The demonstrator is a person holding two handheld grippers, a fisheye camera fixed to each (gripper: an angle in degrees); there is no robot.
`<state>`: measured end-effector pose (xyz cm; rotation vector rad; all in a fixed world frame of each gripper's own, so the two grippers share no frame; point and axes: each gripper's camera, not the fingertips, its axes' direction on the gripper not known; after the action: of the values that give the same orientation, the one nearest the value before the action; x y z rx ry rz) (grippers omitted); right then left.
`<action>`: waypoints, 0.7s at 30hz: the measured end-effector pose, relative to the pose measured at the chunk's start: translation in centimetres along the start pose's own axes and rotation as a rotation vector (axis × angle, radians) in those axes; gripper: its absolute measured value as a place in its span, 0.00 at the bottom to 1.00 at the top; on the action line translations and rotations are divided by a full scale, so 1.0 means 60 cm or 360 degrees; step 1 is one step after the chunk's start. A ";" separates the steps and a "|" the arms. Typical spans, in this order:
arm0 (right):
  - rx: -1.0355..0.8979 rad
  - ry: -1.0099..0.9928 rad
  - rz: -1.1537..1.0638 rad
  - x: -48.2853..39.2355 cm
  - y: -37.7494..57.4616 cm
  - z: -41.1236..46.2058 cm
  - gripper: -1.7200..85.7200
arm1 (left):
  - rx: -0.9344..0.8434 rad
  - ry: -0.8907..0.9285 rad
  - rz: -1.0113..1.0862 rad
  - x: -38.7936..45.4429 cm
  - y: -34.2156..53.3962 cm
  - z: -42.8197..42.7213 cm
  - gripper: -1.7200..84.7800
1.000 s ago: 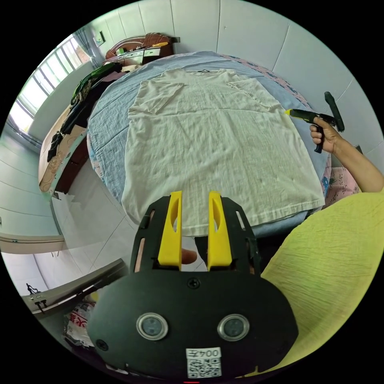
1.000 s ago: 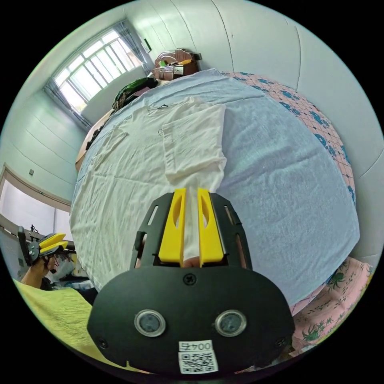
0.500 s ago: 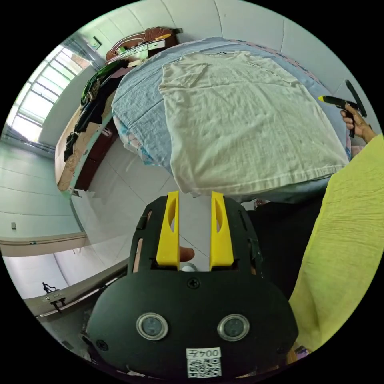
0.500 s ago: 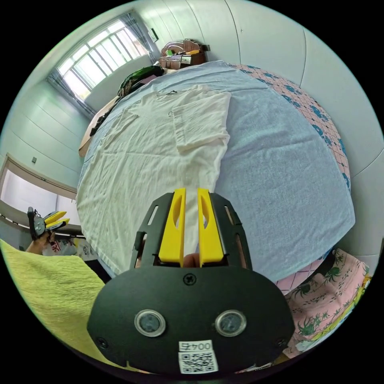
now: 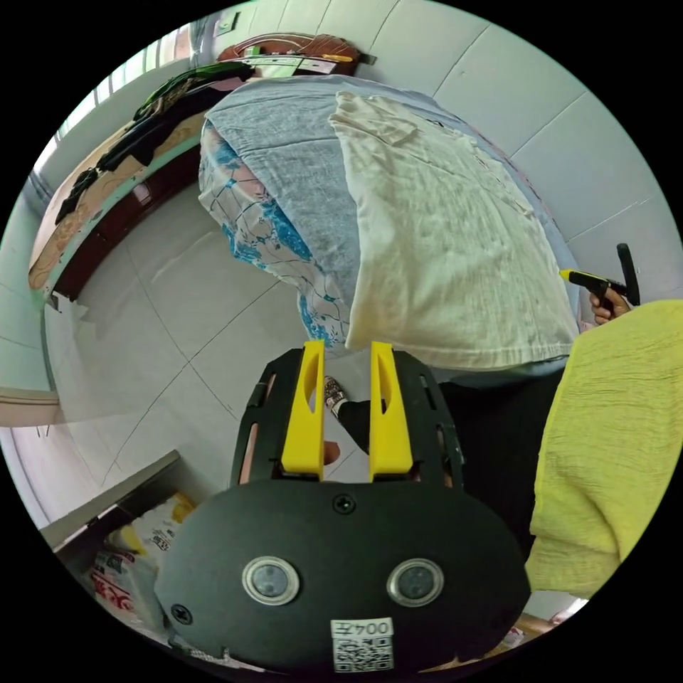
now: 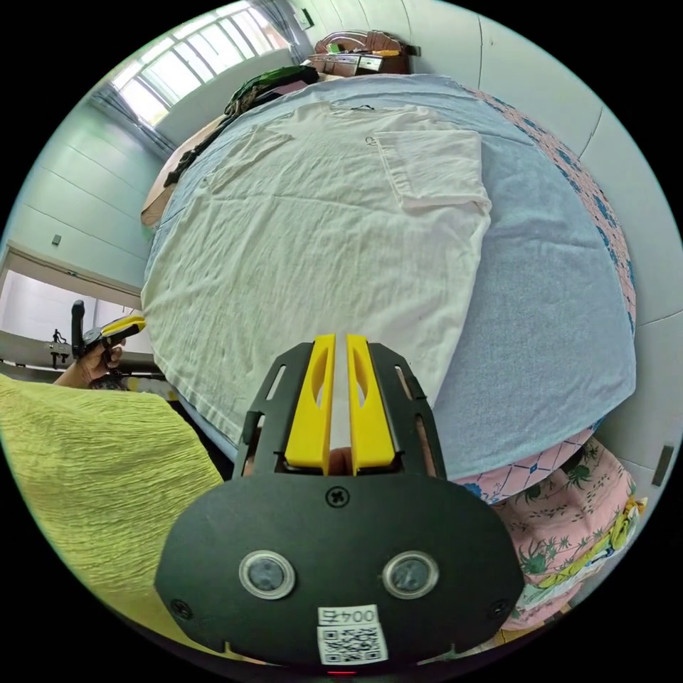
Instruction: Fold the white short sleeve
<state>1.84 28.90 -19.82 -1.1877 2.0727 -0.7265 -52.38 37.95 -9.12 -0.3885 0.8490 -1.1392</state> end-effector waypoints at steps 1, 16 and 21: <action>-0.0037 0.0003 0.0008 -0.004 -0.007 0.009 0.07 | -0.0013 0.0042 0.0037 -0.014 -0.007 0.003 0.12; -0.0039 -0.0072 0.0268 0.020 -0.016 0.057 0.04 | -0.0119 0.0246 0.0156 -0.145 -0.037 -0.004 0.04; 0.0058 -0.0177 0.0357 0.044 -0.011 0.037 0.07 | -0.0150 0.0188 0.0200 -0.159 -0.037 -0.025 0.03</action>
<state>2.82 25.95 -21.41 -0.9349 2.0493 -0.5765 -56.44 45.93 -4.90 -0.3430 1.0198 -1.0156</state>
